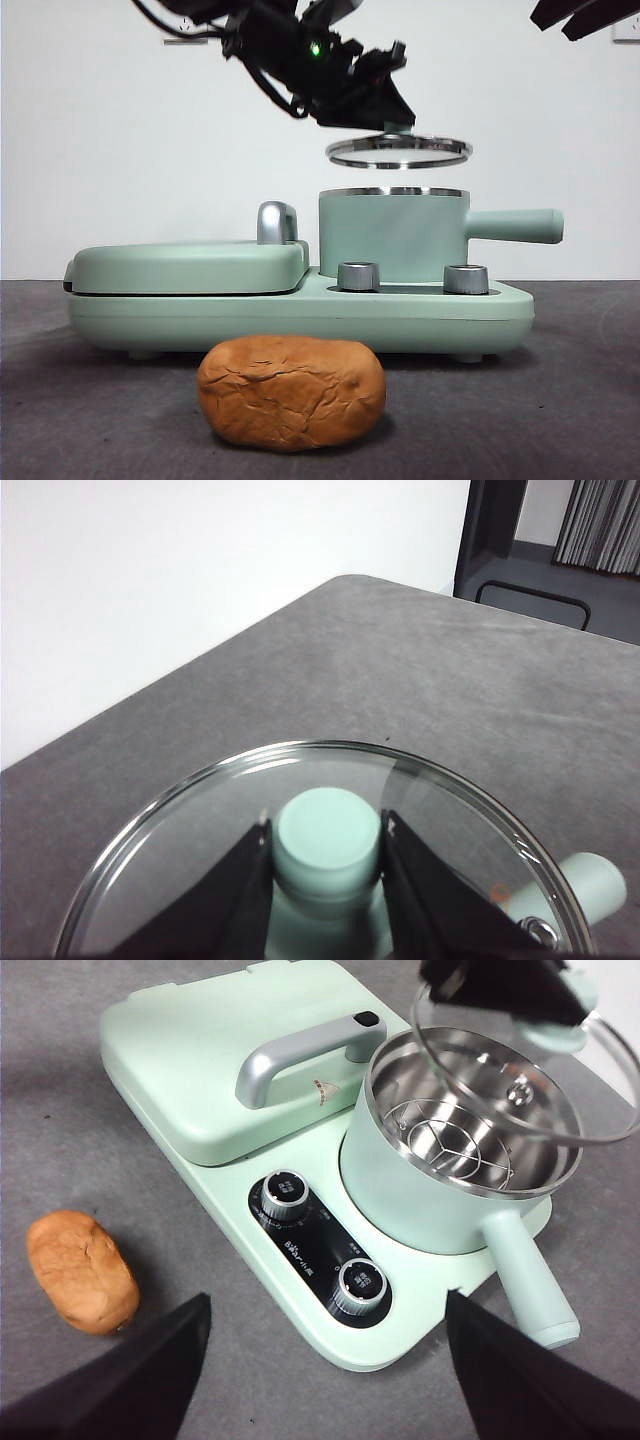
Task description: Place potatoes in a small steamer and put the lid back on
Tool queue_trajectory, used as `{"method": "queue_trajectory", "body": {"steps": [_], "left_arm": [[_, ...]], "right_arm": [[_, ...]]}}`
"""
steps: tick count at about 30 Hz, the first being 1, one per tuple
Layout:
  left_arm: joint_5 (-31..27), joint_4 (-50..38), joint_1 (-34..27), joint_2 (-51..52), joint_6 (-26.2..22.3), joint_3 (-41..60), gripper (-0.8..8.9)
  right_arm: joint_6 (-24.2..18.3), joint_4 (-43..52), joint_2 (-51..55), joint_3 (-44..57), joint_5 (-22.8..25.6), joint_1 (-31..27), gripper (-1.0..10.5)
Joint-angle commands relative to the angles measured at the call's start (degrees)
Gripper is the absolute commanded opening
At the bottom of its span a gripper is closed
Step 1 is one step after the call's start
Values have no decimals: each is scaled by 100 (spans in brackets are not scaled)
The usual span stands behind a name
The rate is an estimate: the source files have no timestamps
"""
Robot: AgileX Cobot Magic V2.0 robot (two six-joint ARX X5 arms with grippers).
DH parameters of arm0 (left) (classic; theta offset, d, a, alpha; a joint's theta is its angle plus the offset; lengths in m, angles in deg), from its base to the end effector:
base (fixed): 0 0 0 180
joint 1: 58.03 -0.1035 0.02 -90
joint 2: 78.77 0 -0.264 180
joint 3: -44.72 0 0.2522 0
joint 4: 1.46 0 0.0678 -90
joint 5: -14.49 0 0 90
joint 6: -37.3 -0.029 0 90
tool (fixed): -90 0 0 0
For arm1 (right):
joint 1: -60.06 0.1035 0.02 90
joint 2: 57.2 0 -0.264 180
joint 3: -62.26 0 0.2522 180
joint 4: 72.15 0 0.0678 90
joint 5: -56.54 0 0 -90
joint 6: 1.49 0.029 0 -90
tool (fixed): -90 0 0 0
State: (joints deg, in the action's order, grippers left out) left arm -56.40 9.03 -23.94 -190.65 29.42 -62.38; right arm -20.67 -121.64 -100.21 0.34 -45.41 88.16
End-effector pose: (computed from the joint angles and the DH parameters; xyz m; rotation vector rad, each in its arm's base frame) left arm 0.3769 -0.2666 0.3024 0.1627 0.2101 -0.9406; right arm 0.1280 0.0752 0.3164 -0.3898 0.4207 0.7674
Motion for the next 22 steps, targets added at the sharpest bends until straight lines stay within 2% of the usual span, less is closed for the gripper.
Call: {"method": "queue_trajectory", "body": {"steps": [1, 11, 14, 18, 22], "left_arm": [[-13, 431, 44, 164, 4, -350, 15], [-190, 2090, -81, 1040, 205, -389, 17], [-501, 2682, -138, 1329, 192, -387, 18], [-793, 3058, -232, 1742, 195, -385, 18], [-879, 3423, -402, 2133, 190, -354, 18]], "right_arm": [[81, 9, -37, -81, 0, 26, 371], [72, -35, -46, -81, -22, 28, 371], [15, -46, -120, -81, -188, 31, 372], [-96, -37, -343, -81, -457, 57, 372], [-247, -24, -704, -81, -483, 223, 372]]}}
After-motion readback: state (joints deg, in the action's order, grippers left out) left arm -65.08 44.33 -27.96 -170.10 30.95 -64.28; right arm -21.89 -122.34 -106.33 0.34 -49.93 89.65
